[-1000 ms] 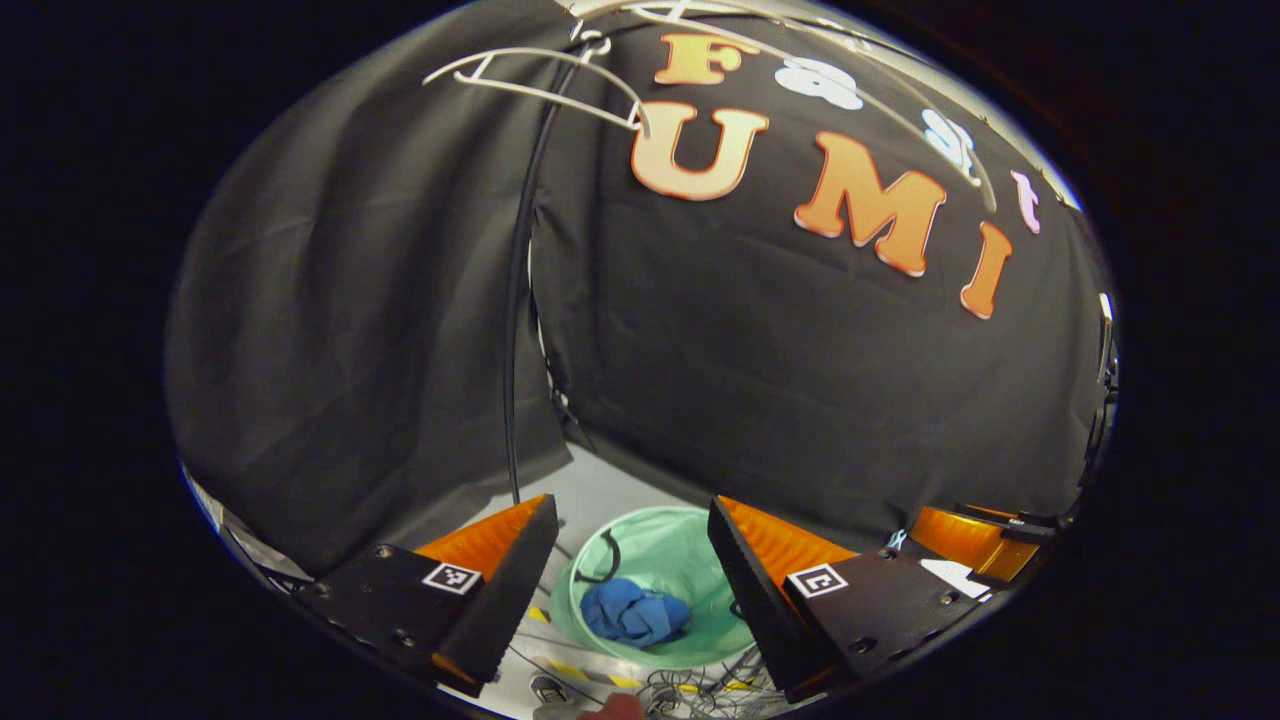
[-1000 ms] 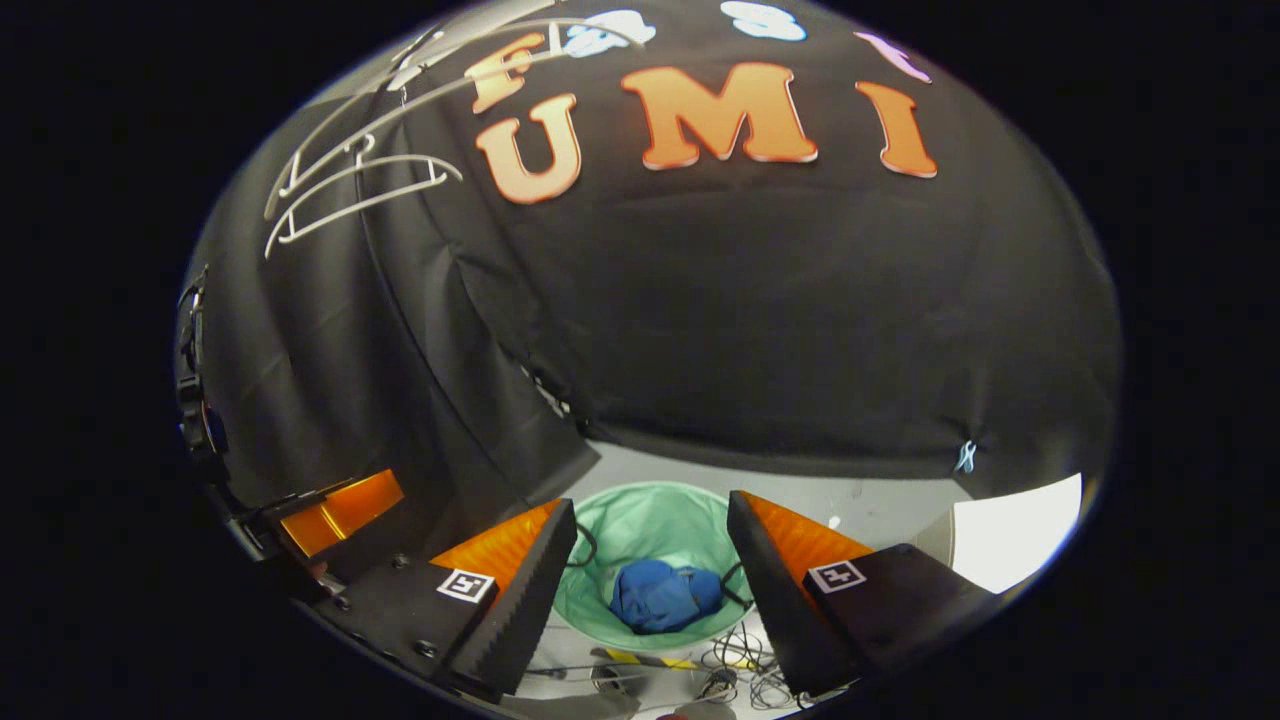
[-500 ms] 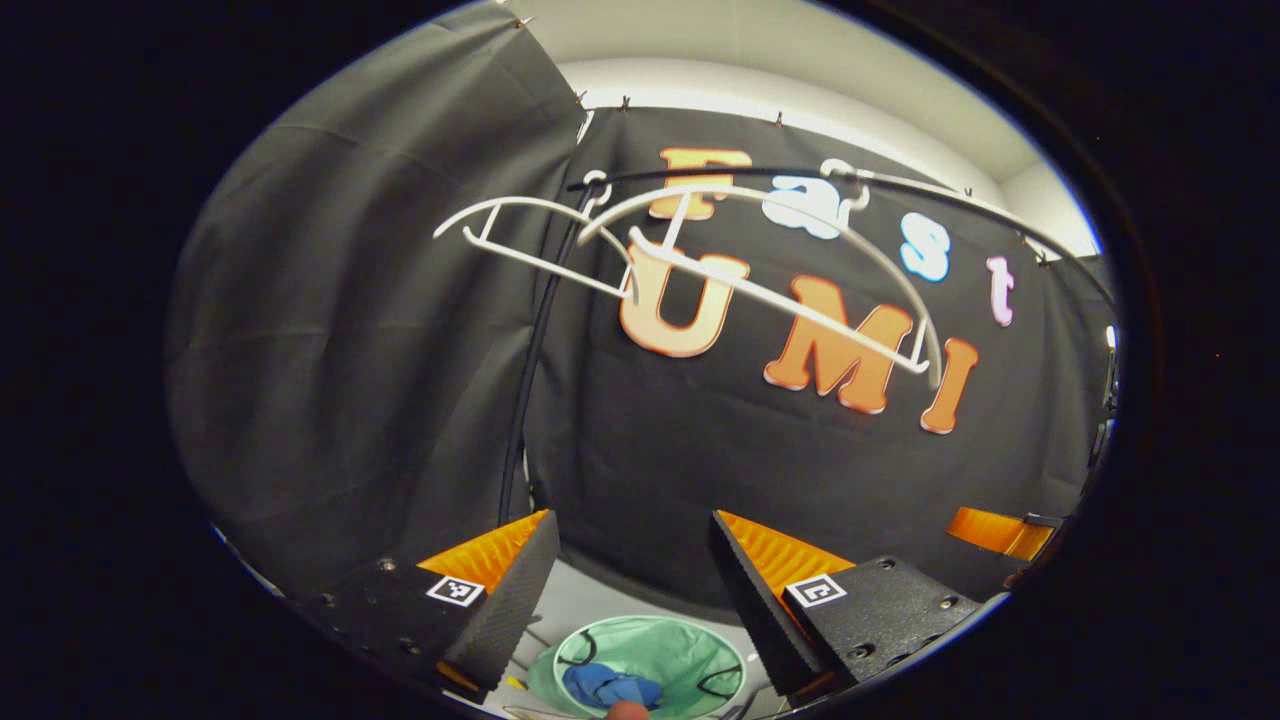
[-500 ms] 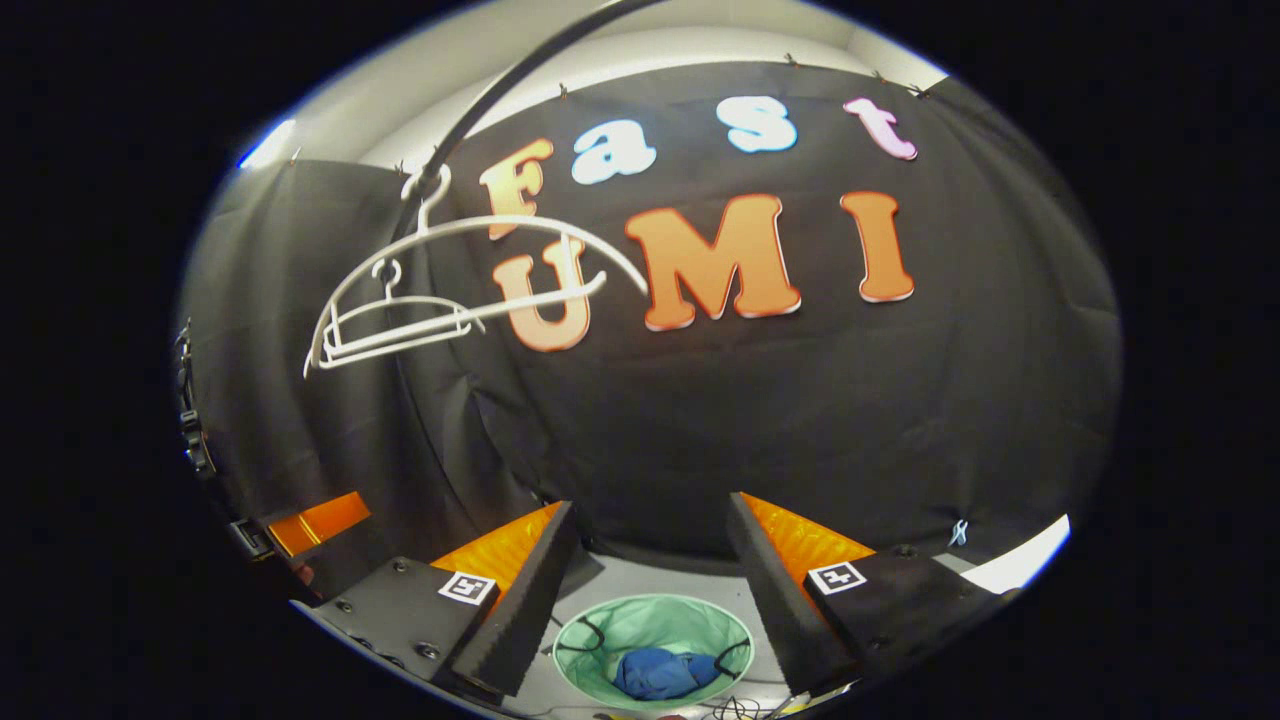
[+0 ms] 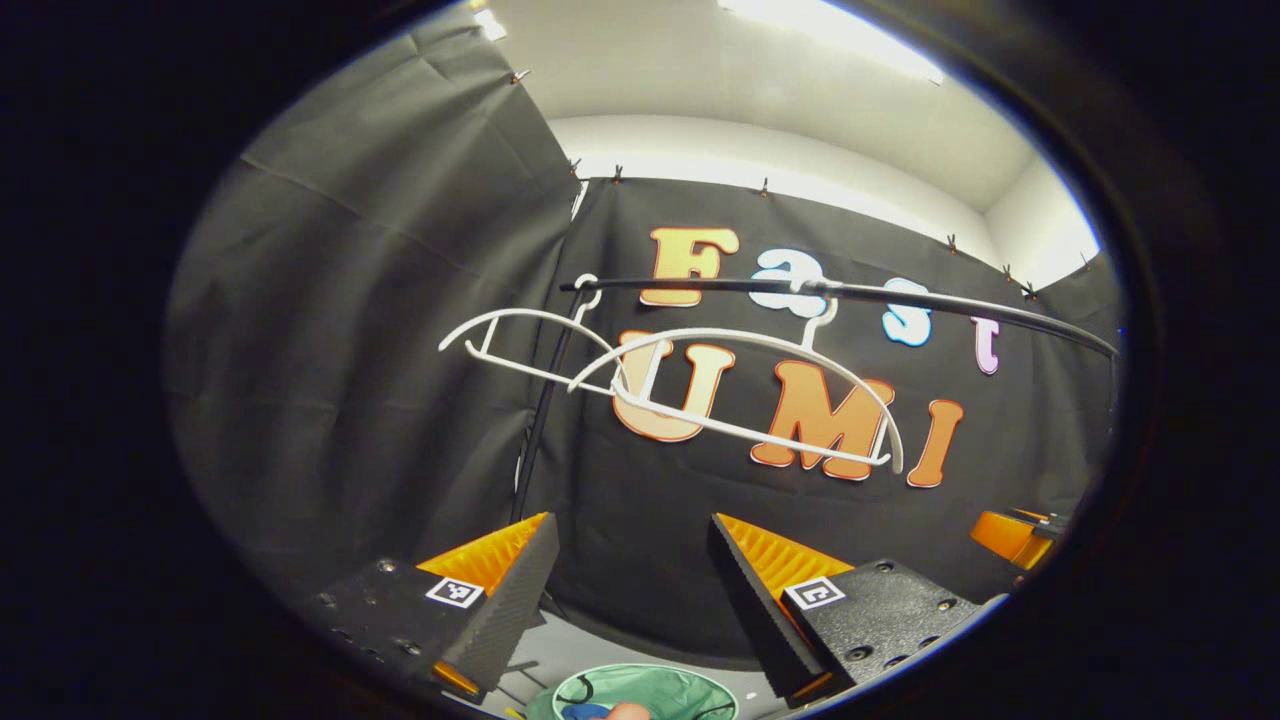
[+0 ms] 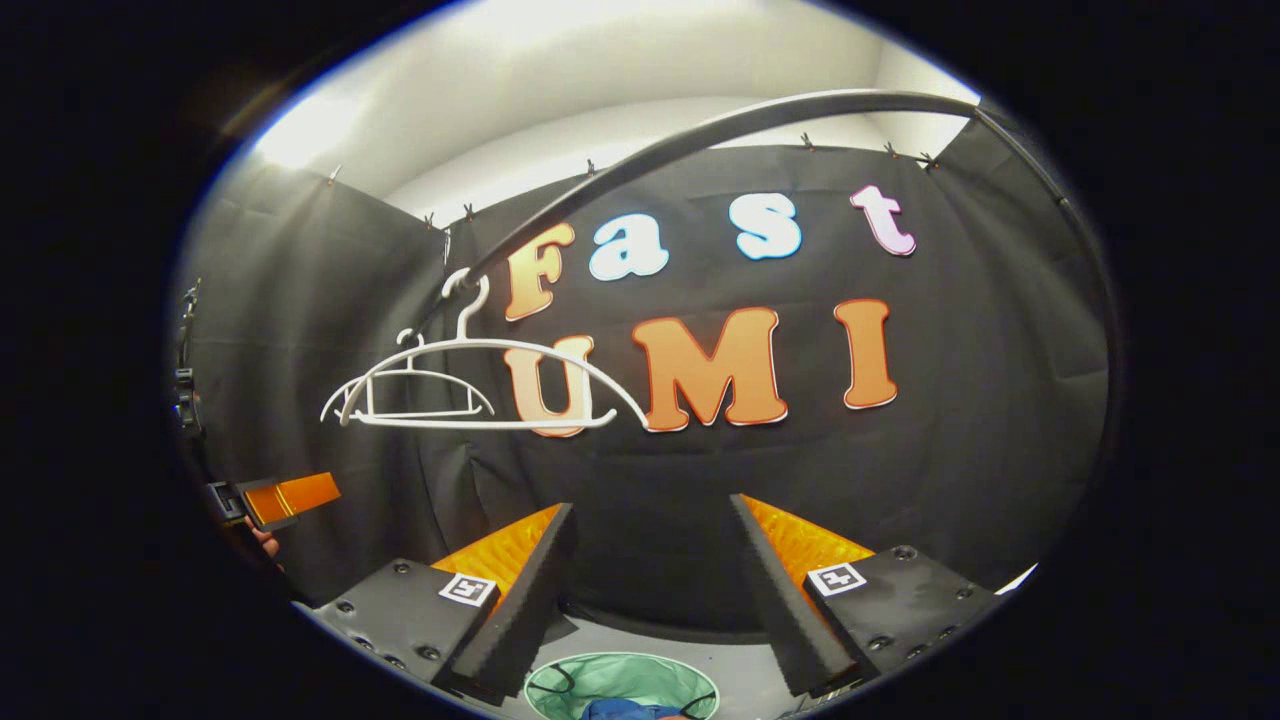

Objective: Grasp the clothes on the hanger with both hands and then place them into the laundry hamper below.

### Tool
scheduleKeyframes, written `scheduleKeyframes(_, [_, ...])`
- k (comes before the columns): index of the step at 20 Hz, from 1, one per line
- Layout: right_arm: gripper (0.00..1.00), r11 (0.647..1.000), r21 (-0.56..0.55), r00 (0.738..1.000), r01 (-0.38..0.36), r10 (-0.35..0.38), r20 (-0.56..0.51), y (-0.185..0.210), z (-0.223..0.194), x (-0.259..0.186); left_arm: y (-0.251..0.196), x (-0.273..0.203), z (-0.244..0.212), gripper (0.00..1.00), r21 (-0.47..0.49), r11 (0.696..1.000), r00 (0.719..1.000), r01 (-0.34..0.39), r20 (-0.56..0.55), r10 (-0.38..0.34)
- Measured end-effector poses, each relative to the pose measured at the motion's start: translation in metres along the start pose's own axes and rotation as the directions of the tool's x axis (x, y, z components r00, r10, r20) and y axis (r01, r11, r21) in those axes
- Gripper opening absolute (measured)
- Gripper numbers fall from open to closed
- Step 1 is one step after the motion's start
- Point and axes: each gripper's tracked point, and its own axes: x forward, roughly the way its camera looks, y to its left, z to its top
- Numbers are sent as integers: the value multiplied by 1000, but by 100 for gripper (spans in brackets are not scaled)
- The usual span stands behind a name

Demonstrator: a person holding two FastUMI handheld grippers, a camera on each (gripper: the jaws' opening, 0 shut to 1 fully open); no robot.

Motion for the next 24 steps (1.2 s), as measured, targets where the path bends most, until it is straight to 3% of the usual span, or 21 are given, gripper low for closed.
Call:
scheduleKeyframes(2, [89, 1000, -18, 1000, -2, 2, 11, -2, 6, -5, -5, -3, 5, 92, 7, 1000, 1000, 3, 25, -3])
scheduleKeyframes(3, [98, 1000, -24, 1000, -2, 2, 15, -3, 7, -7, -6, -5, 8, 93, 17, 1000, 999, -1, 41, 1])
scheduleKeyframes(10, [100, 1000, -28, 998, 4, -2, 68, -8, 22, -16, -21, -14, 19, 91, 62, 998, 996, 3, 92, -9])
scheduleKeyframes(14, [98, 1000, -19, 995, -21, 22, 99, -4, 28, -19, -29, -17, 29, 91, 79, 997, 991, 20, 129, -30])
scheduleKeyframes(16, [98, 999, -18, 995, -31, 33, 97, -1, 26, -17, -33, -18, 32, 98, 65, 997, 990, 38, 135, -47])
scheduleKeyframes(17, [93, 999, -18, 995, -36, 37, 95, 0, 25, -16, -34, -19, 33, 98, 61, 997, 989, 41, 137, -49])
scheduleKeyframes(18, [98, 999, -17, 995, -43, 45, 93, 2, 25, -16, -33, -20, 35, 92, 58, 998, 989, 38, 142, -46])
scheduleKeyframes(19, [89, 999, -16, 995, -49, 50, 88, 4, 24, -15, -32, -21, 36, 95, 57, 998, 988, 34, 147, -42])
scheduleKeyframes(22, [89, 999, -8, 996, -50, 50, 78, 5, 21, -11, -29, -21, 36, 92, 55, 998, 988, 26, 149, -34])
scheduleKeyframes(23, [98, 999, -4, 996, -49, 49, 77, 5, 20, -10, -28, -22, 35, 92, 54, 998, 989, 24, 148, -32])
scheduleKeyframes(24, [89, 999, -2, 996, -48, 48, 75, 4, 19, -10, -27, -21, 35, 92, 53, 998, 989, 22, 148, -29])
